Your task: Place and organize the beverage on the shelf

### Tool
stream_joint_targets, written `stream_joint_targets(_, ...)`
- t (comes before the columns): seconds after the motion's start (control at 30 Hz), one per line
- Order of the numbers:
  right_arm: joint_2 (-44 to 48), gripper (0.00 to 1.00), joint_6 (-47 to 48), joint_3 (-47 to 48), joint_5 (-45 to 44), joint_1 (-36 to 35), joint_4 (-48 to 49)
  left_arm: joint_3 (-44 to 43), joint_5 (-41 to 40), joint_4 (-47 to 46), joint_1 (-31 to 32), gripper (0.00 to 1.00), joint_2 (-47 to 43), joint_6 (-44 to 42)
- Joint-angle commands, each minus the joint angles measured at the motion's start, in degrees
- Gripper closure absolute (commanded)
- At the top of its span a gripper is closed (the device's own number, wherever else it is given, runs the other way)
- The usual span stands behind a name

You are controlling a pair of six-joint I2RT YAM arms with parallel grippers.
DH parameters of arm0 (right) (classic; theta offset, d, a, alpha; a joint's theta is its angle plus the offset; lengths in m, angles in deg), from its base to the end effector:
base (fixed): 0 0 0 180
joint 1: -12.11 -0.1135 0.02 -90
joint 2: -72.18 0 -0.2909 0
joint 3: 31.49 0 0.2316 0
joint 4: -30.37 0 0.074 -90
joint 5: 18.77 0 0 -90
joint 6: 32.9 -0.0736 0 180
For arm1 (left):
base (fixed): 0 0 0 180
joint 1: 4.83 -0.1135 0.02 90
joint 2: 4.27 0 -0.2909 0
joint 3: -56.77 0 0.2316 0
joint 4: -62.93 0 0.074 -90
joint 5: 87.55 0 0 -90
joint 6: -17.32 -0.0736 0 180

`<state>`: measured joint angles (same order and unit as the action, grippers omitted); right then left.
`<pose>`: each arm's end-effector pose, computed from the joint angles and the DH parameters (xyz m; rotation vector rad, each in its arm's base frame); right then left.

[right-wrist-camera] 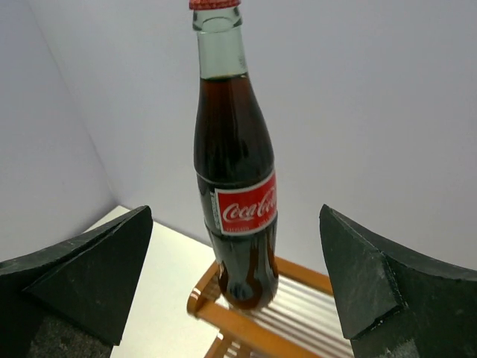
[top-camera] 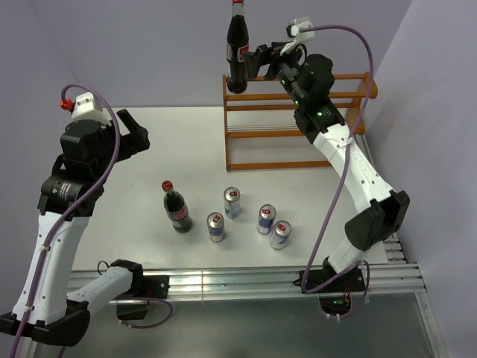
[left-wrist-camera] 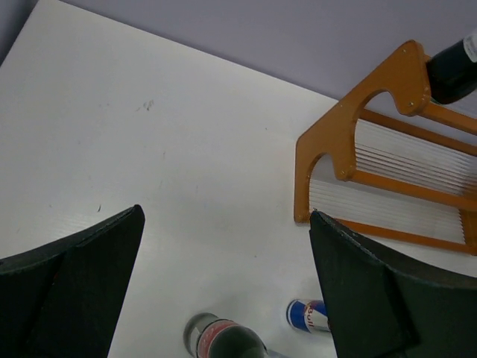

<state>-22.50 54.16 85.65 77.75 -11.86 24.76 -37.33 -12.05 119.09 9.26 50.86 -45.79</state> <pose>0.3608 0.1696 0.5346 -0.3326 1.2497 0.4758 0.1718 -0.0241 0.4549 -0.3809 1.8297 -0.2586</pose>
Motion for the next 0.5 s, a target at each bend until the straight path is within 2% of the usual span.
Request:
stream_joint_targets(0.0, 6.59, 0.00, -1.45, -1.58, -3.53, -0.03, -4.29, -4.93, 4.39, 7.89, 1.55, 0.01, 2.43, 0.79)
stream_joint_targets(0.07, 8.70, 0.00, -2.24, -2.19, -3.10, -0.38, -11.58, -6.07, 2.65, 10.61, 3.92, 0.00, 3.84, 1.31)
stream_joint_targets(0.17, 14.68, 0.00, -4.43, -8.24, -2.31, -0.82, -15.99, -8.36, -6.13, 16.39, 13.48, 0.01, 6.65, 4.21)
stream_joint_targets(0.2, 17.56, 0.00, -4.88, -11.91, -1.87, -0.91, -16.52, -9.75, -8.07, 18.34, 18.64, 0.01, 7.44, 5.26)
stream_joint_targets(0.3, 22.06, 0.00, -6.29, -16.94, -0.03, -1.08, -20.39, -11.17, -14.49, 24.49, 26.22, 0.00, 9.55, 9.57)
stream_joint_targets(0.37, 24.09, 0.01, -6.64, -18.88, 1.38, -1.43, -23.64, -11.26, -17.74, 27.48, 28.79, 0.00, 9.99, 13.08)
stream_joint_targets(0.47, 28.48, 0.02, -6.73, -23.54, 4.19, -2.31, -26.19, -7.50, -17.58, 29.43, 32.57, 0.01, 8.77, 15.73)
